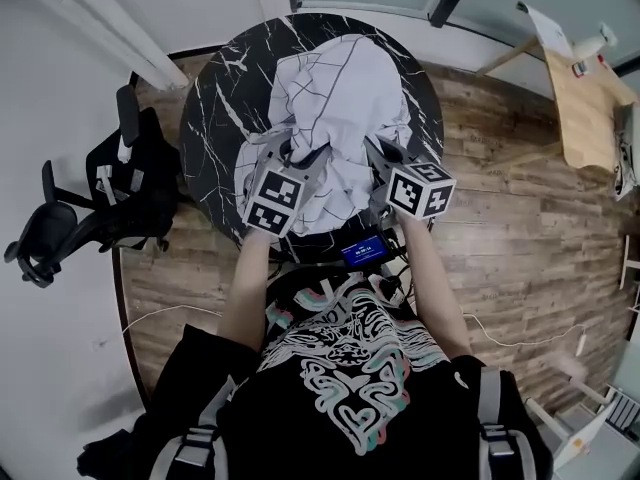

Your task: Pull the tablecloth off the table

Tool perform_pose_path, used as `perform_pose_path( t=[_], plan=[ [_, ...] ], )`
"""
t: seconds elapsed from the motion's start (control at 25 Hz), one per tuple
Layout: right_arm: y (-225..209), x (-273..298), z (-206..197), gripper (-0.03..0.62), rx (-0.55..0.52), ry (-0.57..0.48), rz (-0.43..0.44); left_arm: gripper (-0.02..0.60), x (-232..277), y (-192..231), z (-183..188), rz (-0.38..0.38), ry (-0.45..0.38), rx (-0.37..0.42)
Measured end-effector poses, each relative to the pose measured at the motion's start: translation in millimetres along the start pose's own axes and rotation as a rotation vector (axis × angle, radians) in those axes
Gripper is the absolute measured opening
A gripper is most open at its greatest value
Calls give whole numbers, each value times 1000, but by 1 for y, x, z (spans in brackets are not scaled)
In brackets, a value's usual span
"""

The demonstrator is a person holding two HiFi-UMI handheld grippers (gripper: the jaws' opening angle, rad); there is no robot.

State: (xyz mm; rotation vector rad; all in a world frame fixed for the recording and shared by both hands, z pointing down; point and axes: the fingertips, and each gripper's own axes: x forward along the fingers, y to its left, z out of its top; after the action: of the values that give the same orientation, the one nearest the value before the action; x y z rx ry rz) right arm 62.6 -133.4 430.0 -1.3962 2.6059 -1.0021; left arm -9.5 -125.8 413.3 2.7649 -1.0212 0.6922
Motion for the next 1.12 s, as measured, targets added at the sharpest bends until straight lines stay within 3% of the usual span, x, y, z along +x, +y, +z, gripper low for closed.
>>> perform_pose_path(
  t=[0.36,1.12],
  plan=[
    [15,-12,10,57,-27,-39,7,163,-15,-7,15,17,-40,21],
    [39,-20,38,55,-82,-112,28,163,-37,-6,48,56,-151,-10]
  ],
)
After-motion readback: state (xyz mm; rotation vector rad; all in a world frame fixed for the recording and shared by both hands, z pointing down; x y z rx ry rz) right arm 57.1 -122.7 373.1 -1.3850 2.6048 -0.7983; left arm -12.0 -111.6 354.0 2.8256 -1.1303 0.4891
